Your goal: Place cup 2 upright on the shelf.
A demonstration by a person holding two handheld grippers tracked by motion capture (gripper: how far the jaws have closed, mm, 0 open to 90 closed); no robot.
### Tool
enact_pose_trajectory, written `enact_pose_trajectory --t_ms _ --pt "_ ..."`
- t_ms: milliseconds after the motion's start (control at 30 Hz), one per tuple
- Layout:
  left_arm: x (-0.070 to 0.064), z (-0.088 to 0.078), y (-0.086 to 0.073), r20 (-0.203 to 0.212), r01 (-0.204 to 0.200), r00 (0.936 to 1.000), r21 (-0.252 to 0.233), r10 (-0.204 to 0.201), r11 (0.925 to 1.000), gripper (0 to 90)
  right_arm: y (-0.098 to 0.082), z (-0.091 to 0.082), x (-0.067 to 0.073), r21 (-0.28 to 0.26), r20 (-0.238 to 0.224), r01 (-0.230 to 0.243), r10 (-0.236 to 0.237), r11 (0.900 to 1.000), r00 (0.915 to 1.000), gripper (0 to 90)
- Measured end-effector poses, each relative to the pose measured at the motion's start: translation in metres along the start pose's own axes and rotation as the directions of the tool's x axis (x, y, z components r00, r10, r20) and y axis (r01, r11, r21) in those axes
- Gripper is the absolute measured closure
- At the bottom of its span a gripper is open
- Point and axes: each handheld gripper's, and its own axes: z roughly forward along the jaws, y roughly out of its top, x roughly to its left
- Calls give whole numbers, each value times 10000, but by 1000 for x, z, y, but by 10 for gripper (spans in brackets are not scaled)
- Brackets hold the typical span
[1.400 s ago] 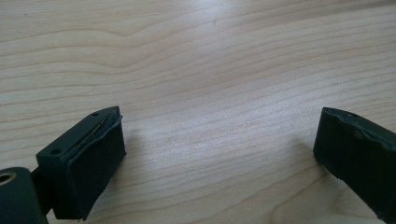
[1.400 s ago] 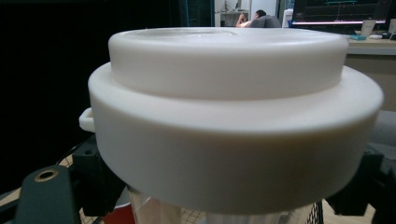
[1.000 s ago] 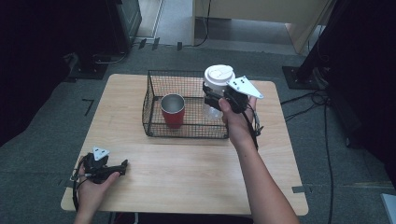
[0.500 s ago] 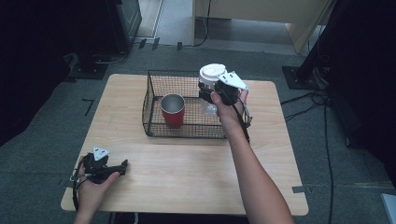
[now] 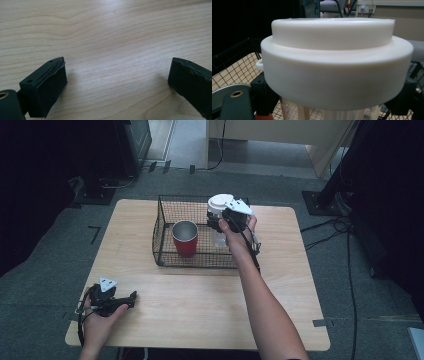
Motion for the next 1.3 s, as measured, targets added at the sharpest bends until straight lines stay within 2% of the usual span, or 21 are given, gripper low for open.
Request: enact_pose_trajectory --t_ms 133,267,367,433,533,733,833,1033,1167,1300 --pt "0 0 0 -1 2 10000 2 -2 10000 26 -5 11 -2 108 -15 218 -218 9997 9998 162" --pt "0 0 0 -1 2 10000 2 -2 10000 26 -8 22 -4 219 -222 84 -79 9997 9997 161" --pt "0 0 0 3 11 10000 -1 -11 10000 26 -9 29 -4 277 -265 268 -261 9993 9993 161" --pt "0 0 0 2 5 10000 8 -5 10000 26 -11 34 -4 280 -304 231 -222 9993 9993 161" --pt "0 0 0 4 1 10000 14 -1 10000 26 -14 42 -7 433 -298 120 -107 9990 9995 161" --pt "0 0 0 1 13 10000 -4 -13 10000 26 -21 56 -10 731 -54 356 -353 9967 9994 161" --pt "0 0 0 2 5 10000 3 -5 10000 26 -23 58 -12 741 -33 82 -80 9972 10000 161" --pt "0 0 0 2 7 10000 1 -7 10000 26 -25 58 -12 821 -195 252 -236 9963 9995 161" --pt "0 0 0 1 -7 10000 11 7 10000 26 -21 54 -16 1254 -364 267 -223 9917 9991 158" --pt "0 0 0 0 2 10000 4 -2 10000 26 -20 51 -11 1754 -284 932 -896 9801 9956 143"
